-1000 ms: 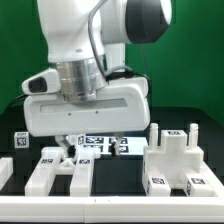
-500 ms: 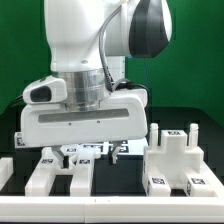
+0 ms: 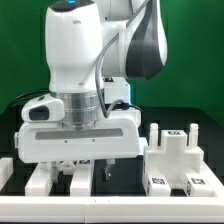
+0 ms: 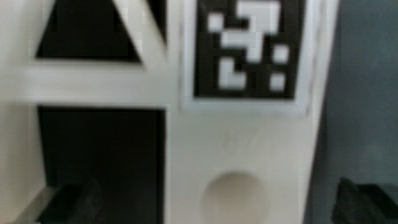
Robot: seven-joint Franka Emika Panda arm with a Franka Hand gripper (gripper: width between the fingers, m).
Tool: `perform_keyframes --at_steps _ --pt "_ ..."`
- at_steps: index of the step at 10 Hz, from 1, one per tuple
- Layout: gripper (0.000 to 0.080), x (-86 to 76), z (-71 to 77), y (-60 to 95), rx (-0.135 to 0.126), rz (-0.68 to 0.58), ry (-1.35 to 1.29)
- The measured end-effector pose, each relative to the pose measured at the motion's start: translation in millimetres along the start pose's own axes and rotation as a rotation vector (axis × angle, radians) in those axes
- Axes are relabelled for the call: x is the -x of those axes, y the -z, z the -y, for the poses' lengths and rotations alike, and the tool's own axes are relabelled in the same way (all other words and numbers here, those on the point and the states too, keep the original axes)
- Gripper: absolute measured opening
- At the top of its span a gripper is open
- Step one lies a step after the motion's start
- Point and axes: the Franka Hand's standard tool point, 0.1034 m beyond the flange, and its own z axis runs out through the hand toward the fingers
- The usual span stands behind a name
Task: Assemble chair
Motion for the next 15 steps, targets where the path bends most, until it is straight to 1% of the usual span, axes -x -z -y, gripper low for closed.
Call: perform_keyframes --at_steps 1,2,3,4,5,6,7,8,9,10,11,12,13,14,15 --pt "0.0649 -0.6 -0.3 0.4 0.000 -0.001 0.000" --pt "0.0536 -0.4 -0.4 0.2 0.000 -0.001 0.000" --pt "0.0536 -0.4 -0.4 0.1 0.000 -0.001 0.000" --pt "0.0352 -0.4 -0.4 0.1 0.000 -0.001 0.000" --pt "0.0281 -0.4 -0.5 0.1 0.001 -0.001 0.000" --pt "0.0281 -1.7 0.2 1.4 0.003 -0.003 -0.007" --pt "0.0281 -5.8 3.7 8.9 0.004 -0.008 -0.022" --pt "0.0281 -9.6 6.6 22.5 0.001 -0.008 -0.025" --pt "0.0281 -11.7 9.3 41.4 -0.019 0.010 -0.035" --pt "0.0281 -15.2 13.4 64.0 -0.040 0.021 -0.043" --pt "0.0281 -17.2 20.1 86.3 -0.057 0.029 -0.047" --pt "0.0281 -18.8 31.0 106.4 -0.068 0.028 -0.062" --pt "0.0282 -20.8 46.9 120.6 -0.077 0.019 -0.082" --pt "0.0282 -22.1 68.1 130.2 -0.082 0.009 -0.094" --pt "0.0282 -22.1 94.6 135.9 -0.084 0.006 -0.134"
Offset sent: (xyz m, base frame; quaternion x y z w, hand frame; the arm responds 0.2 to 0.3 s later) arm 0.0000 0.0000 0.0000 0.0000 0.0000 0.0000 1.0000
